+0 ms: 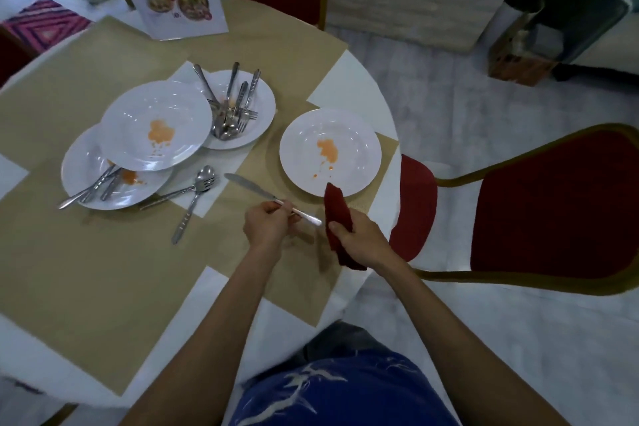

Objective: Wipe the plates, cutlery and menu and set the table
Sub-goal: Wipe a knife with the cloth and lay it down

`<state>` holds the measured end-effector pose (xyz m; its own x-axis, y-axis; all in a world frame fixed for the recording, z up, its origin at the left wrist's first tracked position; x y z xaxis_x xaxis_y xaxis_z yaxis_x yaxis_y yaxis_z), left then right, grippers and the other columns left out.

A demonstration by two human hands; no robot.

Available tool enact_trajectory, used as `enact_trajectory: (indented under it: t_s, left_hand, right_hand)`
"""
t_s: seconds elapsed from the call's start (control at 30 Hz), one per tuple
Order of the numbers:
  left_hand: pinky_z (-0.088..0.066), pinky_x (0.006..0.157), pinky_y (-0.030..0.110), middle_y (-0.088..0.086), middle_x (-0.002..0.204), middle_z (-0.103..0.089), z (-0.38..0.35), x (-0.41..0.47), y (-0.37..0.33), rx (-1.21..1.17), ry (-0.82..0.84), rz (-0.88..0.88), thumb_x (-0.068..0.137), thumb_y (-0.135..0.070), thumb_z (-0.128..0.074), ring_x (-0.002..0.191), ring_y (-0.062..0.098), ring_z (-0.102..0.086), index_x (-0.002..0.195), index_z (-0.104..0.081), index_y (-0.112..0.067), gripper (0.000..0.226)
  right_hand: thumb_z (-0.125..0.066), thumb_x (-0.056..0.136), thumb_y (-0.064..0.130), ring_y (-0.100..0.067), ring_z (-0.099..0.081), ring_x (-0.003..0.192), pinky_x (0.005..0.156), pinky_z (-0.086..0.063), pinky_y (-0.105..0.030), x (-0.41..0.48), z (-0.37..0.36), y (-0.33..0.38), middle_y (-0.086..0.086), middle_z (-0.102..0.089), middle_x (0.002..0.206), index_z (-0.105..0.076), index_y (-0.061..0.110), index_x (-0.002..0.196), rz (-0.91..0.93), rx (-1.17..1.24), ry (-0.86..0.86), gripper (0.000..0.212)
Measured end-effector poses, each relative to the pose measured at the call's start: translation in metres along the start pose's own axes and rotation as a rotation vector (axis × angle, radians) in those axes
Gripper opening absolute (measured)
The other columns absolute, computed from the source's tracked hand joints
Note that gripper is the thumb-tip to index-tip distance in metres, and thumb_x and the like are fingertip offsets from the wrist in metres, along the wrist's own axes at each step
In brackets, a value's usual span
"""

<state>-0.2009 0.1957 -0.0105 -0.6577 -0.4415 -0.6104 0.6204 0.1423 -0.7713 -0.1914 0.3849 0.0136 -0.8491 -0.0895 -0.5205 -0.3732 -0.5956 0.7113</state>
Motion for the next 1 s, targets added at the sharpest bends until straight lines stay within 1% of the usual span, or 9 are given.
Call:
enact_trajectory:
  t_s: [0.07, 0.13, 0.27, 0.33, 0.4, 0.47, 0.6, 0.9, 1.0]
  left_hand:
    - [-0.063, 0.074, 0.041, 0.007, 0.062, -0.072, -0.010, 0.012, 0.000, -0.018, -0.015, 0.021, 0.085, -0.007, -0.075, 0.063, 0.023, -0.075, 0.077, -0.074, -0.002, 0.010]
    - [-0.063, 0.074, 0.038, 0.000, 0.056, -0.071, -0.022, 0.017, 0.001, 0.049, -0.025, 0.012, 0.083, -0.007, -0.077, 0.063, 0.020, -0.074, 0.068, -0.072, -0.009, 0.016]
    - [-0.064, 0.063, 0.034, 0.017, 0.076, -0.075, -0.043, 0.024, 0.006, 0.072, 0.034, 0.037, 0.086, -0.002, -0.074, 0.061, 0.019, -0.075, 0.081, -0.070, 0.000, 0.007]
    - [-0.064, 0.067, 0.040, 0.020, 0.075, -0.074, -0.051, 0.029, 0.005, 0.142, 0.083, 0.027, 0.088, -0.004, -0.072, 0.061, 0.024, -0.074, 0.088, -0.069, 0.007, 0.012]
    - [-0.064, 0.070, 0.044, 0.016, 0.067, -0.074, -0.053, 0.032, 0.004, 0.222, 0.103, 0.020, 0.087, -0.007, -0.072, 0.064, 0.028, -0.075, 0.078, -0.070, 0.003, 0.014]
    - [-0.064, 0.069, 0.044, 0.012, 0.061, -0.073, -0.053, 0.033, 0.005, 0.266, 0.088, 0.027, 0.086, -0.010, -0.072, 0.063, 0.028, -0.075, 0.067, -0.069, -0.002, 0.021]
    - [-0.064, 0.069, 0.043, 0.011, 0.060, -0.073, -0.054, 0.035, 0.009, 0.284, 0.072, 0.041, 0.086, -0.012, -0.069, 0.062, 0.027, -0.075, 0.064, -0.069, -0.002, 0.024]
    - [-0.064, 0.066, 0.043, 0.017, 0.066, -0.073, -0.054, 0.035, 0.015, 0.205, 0.064, 0.066, 0.089, -0.009, -0.068, 0.062, 0.026, -0.075, 0.075, -0.070, 0.005, 0.020]
    - [-0.064, 0.065, 0.041, 0.017, 0.066, -0.073, -0.055, 0.032, 0.014, 0.204, 0.052, 0.059, 0.089, -0.011, -0.069, 0.062, 0.027, -0.075, 0.069, -0.069, 0.002, 0.023]
  right_hand:
    - [-0.055, 0.102, 0.034, -0.022, -0.070, 0.100, 0.090, -0.056, -0.038, -0.001, 0.012, -0.022, -0.002, -0.073, 0.111, -0.060, 0.017, 0.128, -0.089, 0.046, -0.054, 0.032]
    - [-0.056, 0.102, 0.033, -0.021, -0.070, 0.099, 0.090, -0.057, -0.039, -0.002, 0.017, -0.037, -0.003, -0.073, 0.110, -0.061, 0.016, 0.126, -0.135, 0.075, -0.064, 0.030]
    - [-0.057, 0.101, 0.036, -0.023, -0.072, 0.098, 0.093, -0.058, -0.045, -0.005, 0.020, -0.050, -0.004, -0.074, 0.107, -0.062, 0.017, 0.125, -0.169, 0.138, -0.037, 0.031]
    - [-0.059, 0.099, 0.037, -0.023, -0.072, 0.096, 0.091, -0.059, -0.048, -0.004, 0.023, -0.056, -0.002, -0.074, 0.104, -0.062, 0.020, 0.123, -0.180, 0.156, -0.048, 0.029]
    - [-0.059, 0.099, 0.037, -0.023, -0.072, 0.094, 0.090, -0.059, -0.049, -0.005, 0.026, -0.061, -0.002, -0.074, 0.102, -0.063, 0.020, 0.121, -0.190, 0.162, -0.059, 0.028]
    - [-0.060, 0.099, 0.035, -0.022, -0.071, 0.096, 0.092, -0.059, -0.047, -0.006, 0.027, -0.062, -0.001, -0.073, 0.103, -0.063, 0.019, 0.123, -0.197, 0.173, -0.065, 0.029]
    - [-0.060, 0.100, 0.033, -0.018, -0.069, 0.100, 0.094, -0.057, -0.041, -0.010, 0.025, -0.061, 0.002, -0.072, 0.106, -0.062, 0.018, 0.127, -0.211, 0.186, -0.059, 0.031]
    - [-0.060, 0.100, 0.035, -0.019, -0.069, 0.102, 0.093, -0.057, -0.039, -0.013, 0.015, -0.043, 0.001, -0.072, 0.111, -0.061, 0.019, 0.130, -0.189, 0.188, -0.005, 0.034]
    - [-0.060, 0.100, 0.035, -0.020, -0.069, 0.102, 0.093, -0.057, -0.040, -0.012, 0.012, -0.035, -0.001, -0.073, 0.112, -0.061, 0.018, 0.130, -0.168, 0.180, 0.008, 0.035]
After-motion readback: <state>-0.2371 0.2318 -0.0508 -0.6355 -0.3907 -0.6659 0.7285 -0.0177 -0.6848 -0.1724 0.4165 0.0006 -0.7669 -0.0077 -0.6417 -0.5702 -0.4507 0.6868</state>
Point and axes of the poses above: each hand's wrist, its own x-axis towards the middle knuckle, its own z-axis out of the back of the hand, y = z × x, the point moved 3 cm from there along x, towards the middle knuckle
